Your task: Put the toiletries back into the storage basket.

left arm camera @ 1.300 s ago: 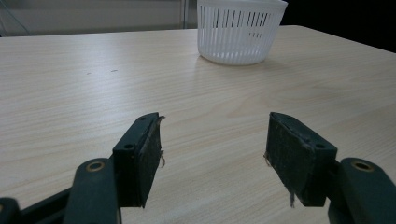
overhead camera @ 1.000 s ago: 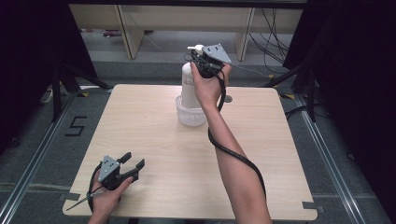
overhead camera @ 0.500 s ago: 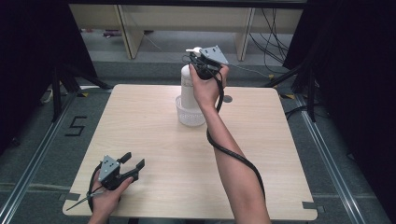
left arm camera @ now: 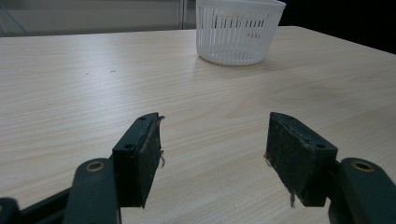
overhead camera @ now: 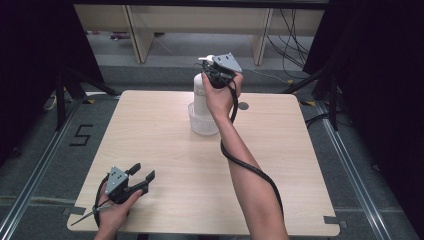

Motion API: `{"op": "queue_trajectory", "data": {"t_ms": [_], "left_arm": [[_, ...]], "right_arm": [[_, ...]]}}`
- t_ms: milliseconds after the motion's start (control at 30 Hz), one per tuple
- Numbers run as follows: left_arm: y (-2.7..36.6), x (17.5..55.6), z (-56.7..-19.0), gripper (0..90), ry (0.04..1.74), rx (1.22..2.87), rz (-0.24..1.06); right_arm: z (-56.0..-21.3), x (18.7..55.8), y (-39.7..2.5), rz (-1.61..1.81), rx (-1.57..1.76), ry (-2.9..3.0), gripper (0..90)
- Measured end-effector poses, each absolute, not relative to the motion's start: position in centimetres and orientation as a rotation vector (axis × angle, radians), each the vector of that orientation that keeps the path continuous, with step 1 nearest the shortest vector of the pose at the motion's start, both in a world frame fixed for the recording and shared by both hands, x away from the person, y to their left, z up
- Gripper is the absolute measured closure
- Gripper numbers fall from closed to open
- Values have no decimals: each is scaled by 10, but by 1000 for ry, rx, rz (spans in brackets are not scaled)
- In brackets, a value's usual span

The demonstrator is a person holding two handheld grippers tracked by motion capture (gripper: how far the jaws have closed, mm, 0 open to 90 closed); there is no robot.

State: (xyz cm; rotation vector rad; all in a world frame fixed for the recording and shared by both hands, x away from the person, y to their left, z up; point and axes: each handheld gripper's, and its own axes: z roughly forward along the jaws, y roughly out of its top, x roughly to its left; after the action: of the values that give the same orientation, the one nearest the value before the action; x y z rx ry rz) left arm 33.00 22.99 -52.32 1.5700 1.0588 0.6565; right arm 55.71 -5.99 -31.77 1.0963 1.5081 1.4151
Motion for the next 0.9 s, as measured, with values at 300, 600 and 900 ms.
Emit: {"op": "queue_trajectory", "data": {"t_ms": [300, 600, 900], "left_arm": [[230, 331, -524, 349, 1053, 1566, 655], [230, 330, -523, 349, 1058, 1577, 659], [230, 330, -523, 349, 1057, 1578, 657]], "right_arm": [[-327, 558, -60, 1393, 1094, 1532, 597], [-334, 557, -59, 1385, 1114, 1546, 596], [-345, 559, -58, 1372, 1114, 1573, 596]]}}
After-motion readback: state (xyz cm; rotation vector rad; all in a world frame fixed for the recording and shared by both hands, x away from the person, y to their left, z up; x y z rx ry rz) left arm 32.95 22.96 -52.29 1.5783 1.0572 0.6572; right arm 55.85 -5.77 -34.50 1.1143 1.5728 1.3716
